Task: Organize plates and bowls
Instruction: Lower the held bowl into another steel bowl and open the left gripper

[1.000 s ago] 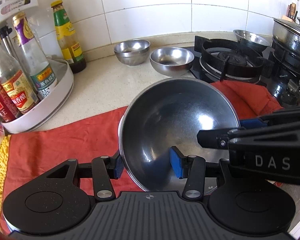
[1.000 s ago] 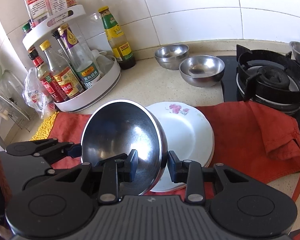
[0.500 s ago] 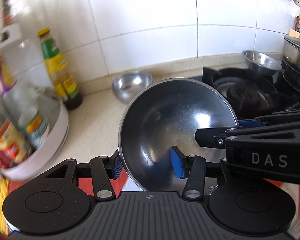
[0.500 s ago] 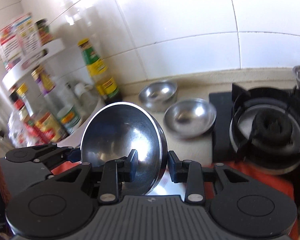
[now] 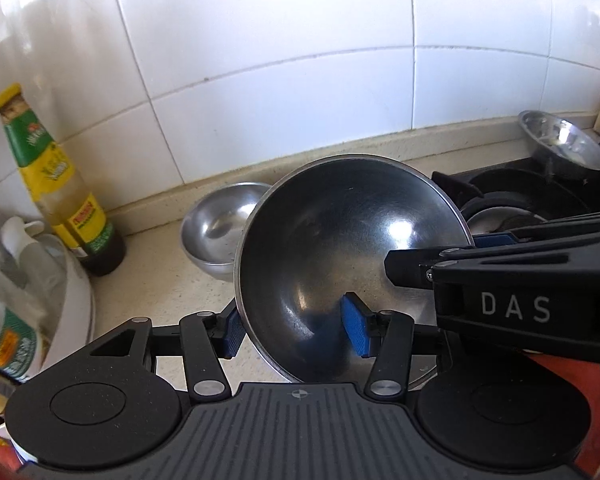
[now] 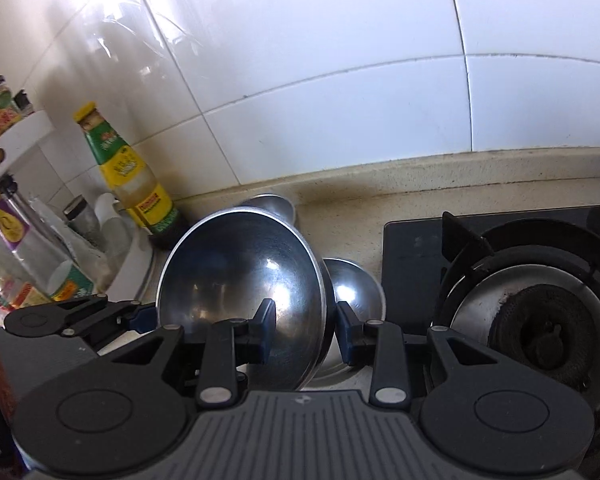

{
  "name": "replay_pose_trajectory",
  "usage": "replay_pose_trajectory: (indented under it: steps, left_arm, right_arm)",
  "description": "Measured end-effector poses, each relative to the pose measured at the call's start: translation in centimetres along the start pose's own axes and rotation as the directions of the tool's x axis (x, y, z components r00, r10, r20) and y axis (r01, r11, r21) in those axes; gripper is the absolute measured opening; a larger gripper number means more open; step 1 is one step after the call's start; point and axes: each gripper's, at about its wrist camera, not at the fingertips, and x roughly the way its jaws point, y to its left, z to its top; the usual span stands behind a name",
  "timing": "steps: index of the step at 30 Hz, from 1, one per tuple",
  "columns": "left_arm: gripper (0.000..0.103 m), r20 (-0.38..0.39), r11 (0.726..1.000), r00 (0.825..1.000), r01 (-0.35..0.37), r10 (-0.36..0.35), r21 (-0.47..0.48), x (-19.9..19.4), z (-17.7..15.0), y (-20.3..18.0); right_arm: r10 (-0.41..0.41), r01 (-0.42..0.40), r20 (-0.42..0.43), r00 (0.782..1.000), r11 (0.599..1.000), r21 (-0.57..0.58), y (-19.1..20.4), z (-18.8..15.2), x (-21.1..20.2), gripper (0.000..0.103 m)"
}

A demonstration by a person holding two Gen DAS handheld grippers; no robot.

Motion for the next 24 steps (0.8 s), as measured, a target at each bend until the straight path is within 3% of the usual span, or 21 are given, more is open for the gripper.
replay_pose_trajectory:
  steps: [11,14,20,24]
  left_arm:
    - [0.053,-0.082,1.000,0.997,0.002,-0.002,-0.003,4.3,0.6,-0.1]
    - [0.053,-0.079,1.000,0.997,-0.002,0.001,-0.014,4.4,0.4,0.3]
    - [0.053,-0.062,0.999,0.998,0.022,-0.024,-0.035,4.4,0.1,1.5]
    - [0.057,-0.050,0.996,0.997,0.052,-0.055,-0.073,4.8,0.1,2.7]
  right_arm:
    - [-0.026,0.024,-0.055,0.998,0.999,-0.040,-1.7,0.3,3.6,0.034]
    - [-0.056,0.054,-0.043,0.997,0.997,-0.052,-1.6,0.5,3.7,0.041]
    - [-0.092,0.093,0.017,0.996,0.995,-0.048,-1.9,0.8,2.5,0.041]
    - [-0.102,0.102,-0.031,0.994,0.995,-0.003,-2.5,0.9,3.5,0.041]
